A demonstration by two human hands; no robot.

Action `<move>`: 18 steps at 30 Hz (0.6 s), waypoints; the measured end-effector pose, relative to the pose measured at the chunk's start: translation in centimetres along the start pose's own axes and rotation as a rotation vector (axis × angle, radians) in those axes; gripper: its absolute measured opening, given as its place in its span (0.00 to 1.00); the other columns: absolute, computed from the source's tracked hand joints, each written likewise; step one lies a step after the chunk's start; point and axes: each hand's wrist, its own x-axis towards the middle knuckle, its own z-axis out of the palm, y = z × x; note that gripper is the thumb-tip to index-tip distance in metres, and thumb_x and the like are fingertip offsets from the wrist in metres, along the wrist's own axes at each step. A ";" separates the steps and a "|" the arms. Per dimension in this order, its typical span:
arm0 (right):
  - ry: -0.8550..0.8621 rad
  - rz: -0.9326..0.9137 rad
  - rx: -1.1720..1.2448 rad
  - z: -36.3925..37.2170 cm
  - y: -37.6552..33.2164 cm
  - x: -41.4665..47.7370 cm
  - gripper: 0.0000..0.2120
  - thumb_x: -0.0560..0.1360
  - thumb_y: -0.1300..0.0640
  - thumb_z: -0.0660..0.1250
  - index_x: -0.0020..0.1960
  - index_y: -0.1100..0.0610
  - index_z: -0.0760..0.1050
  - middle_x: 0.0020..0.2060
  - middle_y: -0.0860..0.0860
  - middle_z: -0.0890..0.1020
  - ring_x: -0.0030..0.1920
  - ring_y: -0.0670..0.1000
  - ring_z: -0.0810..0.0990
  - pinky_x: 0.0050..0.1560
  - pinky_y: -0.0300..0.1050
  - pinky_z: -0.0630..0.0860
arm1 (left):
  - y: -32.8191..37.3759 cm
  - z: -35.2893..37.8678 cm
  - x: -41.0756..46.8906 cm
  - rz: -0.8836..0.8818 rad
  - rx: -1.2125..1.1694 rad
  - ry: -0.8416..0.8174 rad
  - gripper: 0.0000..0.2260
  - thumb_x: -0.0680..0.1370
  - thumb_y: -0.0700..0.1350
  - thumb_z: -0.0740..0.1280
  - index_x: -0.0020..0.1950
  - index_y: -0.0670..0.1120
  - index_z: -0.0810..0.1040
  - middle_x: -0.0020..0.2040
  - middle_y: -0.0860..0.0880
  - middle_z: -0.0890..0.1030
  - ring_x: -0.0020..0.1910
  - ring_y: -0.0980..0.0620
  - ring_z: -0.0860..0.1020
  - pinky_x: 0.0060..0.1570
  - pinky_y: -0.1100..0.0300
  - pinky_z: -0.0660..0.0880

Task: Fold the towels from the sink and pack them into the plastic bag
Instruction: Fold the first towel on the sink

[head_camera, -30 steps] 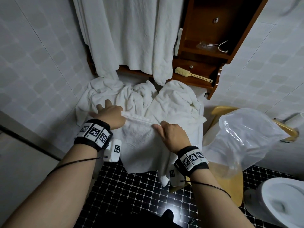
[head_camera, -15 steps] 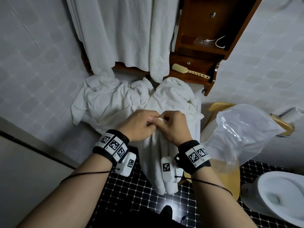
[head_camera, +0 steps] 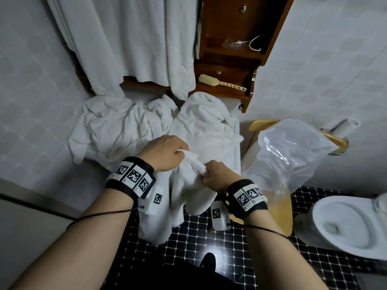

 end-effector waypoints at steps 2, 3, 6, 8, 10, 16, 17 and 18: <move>0.006 0.026 -0.047 0.0 0.5 0.3 0.09 0.79 0.58 0.66 0.40 0.52 0.72 0.44 0.56 0.82 0.49 0.60 0.81 0.44 0.45 0.70 | -0.3 0.0 -0.2 -0.049 0.016 -0.065 0.15 0.77 0.40 0.60 0.51 0.53 0.84 0.48 0.61 0.81 0.52 0.51 0.79 0.53 0.51 0.79; 0.044 0.045 -0.068 -0.2 0.6 0.5 0.06 0.79 0.54 0.68 0.44 0.51 0.75 0.47 0.56 0.83 0.52 0.61 0.83 0.45 0.46 0.71 | -0.4 0.1 -0.4 -0.065 0.033 -0.089 0.16 0.77 0.39 0.59 0.53 0.53 0.84 0.51 0.61 0.81 0.53 0.52 0.78 0.55 0.50 0.79; 0.343 0.134 -0.192 -0.9 0.3 0.7 0.10 0.81 0.45 0.68 0.57 0.48 0.82 0.51 0.54 0.83 0.53 0.60 0.83 0.45 0.48 0.72 | -1.2 0.3 -0.4 -0.108 0.083 -0.120 0.07 0.74 0.37 0.59 0.43 0.45 0.76 0.42 0.48 0.81 0.46 0.43 0.78 0.45 0.50 0.75; 0.436 0.077 -0.249 -1.1 0.1 0.7 0.11 0.81 0.42 0.68 0.55 0.47 0.84 0.46 0.52 0.83 0.50 0.58 0.82 0.46 0.50 0.71 | -1.9 -0.1 -0.4 -0.135 0.091 -0.124 0.04 0.73 0.36 0.59 0.41 0.44 0.71 0.39 0.46 0.78 0.43 0.41 0.78 0.40 0.51 0.72; 0.226 -0.016 -0.233 -1.1 0.4 0.6 0.10 0.81 0.44 0.69 0.50 0.50 0.82 0.43 0.52 0.82 0.49 0.58 0.80 0.47 0.49 0.69 | -2.4 -0.4 -0.4 -0.146 0.076 -0.125 0.06 0.72 0.35 0.58 0.40 0.44 0.72 0.38 0.46 0.78 0.43 0.41 0.79 0.41 0.51 0.73; -0.123 0.007 -0.215 -1.9 0.5 0.6 0.12 0.78 0.65 0.60 0.40 0.51 0.73 0.46 0.53 0.79 0.49 0.55 0.76 0.48 0.43 0.68 | -2.4 0.7 -0.4 -0.180 0.141 -0.190 0.26 0.78 0.35 0.57 0.69 0.57 0.79 0.67 0.49 0.79 0.66 0.41 0.74 0.60 0.52 0.71; -0.113 0.010 -0.232 -2.0 0.5 0.8 0.10 0.78 0.65 0.59 0.42 0.52 0.74 0.51 0.55 0.80 0.51 0.55 0.75 0.49 0.44 0.68 | -2.4 0.8 -0.4 -0.183 0.149 -0.208 0.27 0.78 0.34 0.56 0.71 0.57 0.77 0.69 0.48 0.77 0.67 0.40 0.73 0.60 0.51 0.69; -0.080 0.010 -0.241 -2.0 0.6 1.0 0.08 0.78 0.63 0.59 0.45 0.53 0.73 0.54 0.57 0.81 0.52 0.57 0.76 0.50 0.45 0.69 | -2.4 0.9 -0.2 -0.179 0.155 -0.224 0.27 0.77 0.34 0.56 0.69 0.56 0.78 0.68 0.47 0.77 0.66 0.40 0.73 0.58 0.51 0.68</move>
